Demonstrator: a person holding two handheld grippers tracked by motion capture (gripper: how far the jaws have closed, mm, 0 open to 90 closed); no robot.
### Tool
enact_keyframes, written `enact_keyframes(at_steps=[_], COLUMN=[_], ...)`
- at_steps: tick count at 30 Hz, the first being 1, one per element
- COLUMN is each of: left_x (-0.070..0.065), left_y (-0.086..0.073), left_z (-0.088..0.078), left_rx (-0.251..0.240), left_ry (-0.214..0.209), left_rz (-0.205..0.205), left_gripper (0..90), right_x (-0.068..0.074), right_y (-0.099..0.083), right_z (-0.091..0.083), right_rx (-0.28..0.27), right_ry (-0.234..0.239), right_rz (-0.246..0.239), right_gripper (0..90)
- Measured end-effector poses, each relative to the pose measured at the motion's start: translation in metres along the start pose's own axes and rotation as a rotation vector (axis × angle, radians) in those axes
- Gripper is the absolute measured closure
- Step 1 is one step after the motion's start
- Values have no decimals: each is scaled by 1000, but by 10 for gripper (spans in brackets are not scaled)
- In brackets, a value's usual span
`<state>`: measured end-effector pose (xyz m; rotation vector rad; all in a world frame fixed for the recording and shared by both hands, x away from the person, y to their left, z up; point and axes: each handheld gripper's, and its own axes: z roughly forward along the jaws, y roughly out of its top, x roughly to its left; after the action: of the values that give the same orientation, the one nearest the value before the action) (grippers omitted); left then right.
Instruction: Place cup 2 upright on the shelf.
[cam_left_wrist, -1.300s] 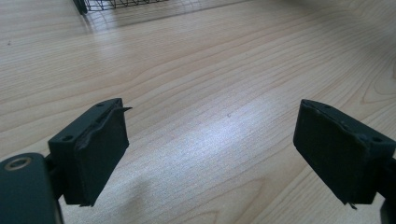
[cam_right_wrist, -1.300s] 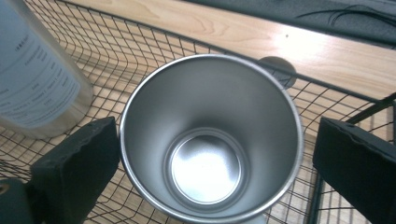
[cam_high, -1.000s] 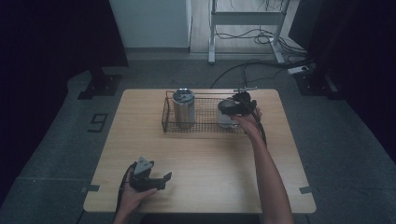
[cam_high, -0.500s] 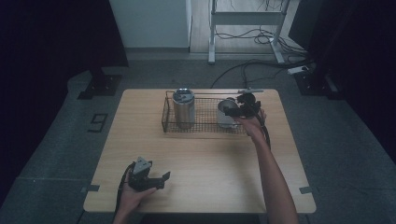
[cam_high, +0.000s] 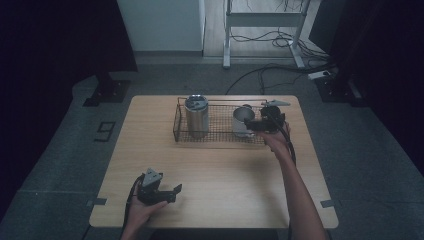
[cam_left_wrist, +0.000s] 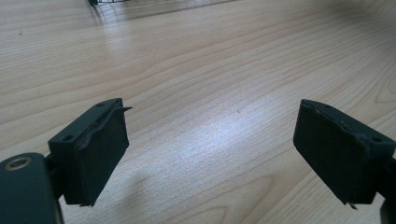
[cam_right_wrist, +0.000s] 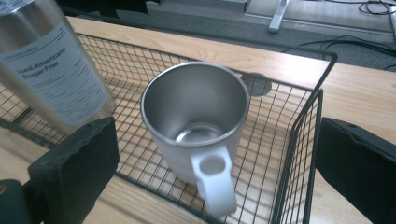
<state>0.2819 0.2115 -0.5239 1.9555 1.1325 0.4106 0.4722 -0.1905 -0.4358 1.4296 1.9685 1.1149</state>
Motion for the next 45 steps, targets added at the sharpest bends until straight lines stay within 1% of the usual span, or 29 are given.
enact_keyframes(at_steps=[2, 9, 12, 14, 18, 21, 24, 30, 35, 38, 45], left_x=[0, -2, -1, -1, 0, -1, -2, -2, -2, -2, -2], left_y=[0, -1, -1, -1, -1, -2, -2, -2, -3, -3, -3], left_z=[1, 2, 2, 2, 2, 3, 3, 4, 5, 5, 5], left_rx=[1, 2, 3, 6, 8, 12, 13, 14, 17, 19, 21], left_ry=[2, 2, 4, 5, 5, 6, 4, 4, 3, 4, 3], left_rz=[1, 0, -1, 1, -1, -2, 2, 2, 3, 3, 0], left_gripper=[103, 103, 103, 103, 103, 103, 103, 103, 103, 103, 103], right_x=[0, -2, -1, 0, 0, 0, 1, 2, 1, 2, 3], right_y=[-5, -23, -32, -37, -49, -58, -67, -86, -103, -110, -132], right_z=[-3, -19, -25, -28, -35, -40, -45, -50, -53, -55, -61], right_rx=[5, -29, -39, -37, -51, -58, -64, -51, -43, -36, -13], right_ry=[5, 34, 50, 53, 68, 74, 77, 81, 83, 78, 87], right_rz=[-3, 1, -6, -5, -8, -3, -9, -24, -17, -13, -13], right_gripper=[0, 17, 33, 33, 44, 54, 69, 98, 115, 129, 132])
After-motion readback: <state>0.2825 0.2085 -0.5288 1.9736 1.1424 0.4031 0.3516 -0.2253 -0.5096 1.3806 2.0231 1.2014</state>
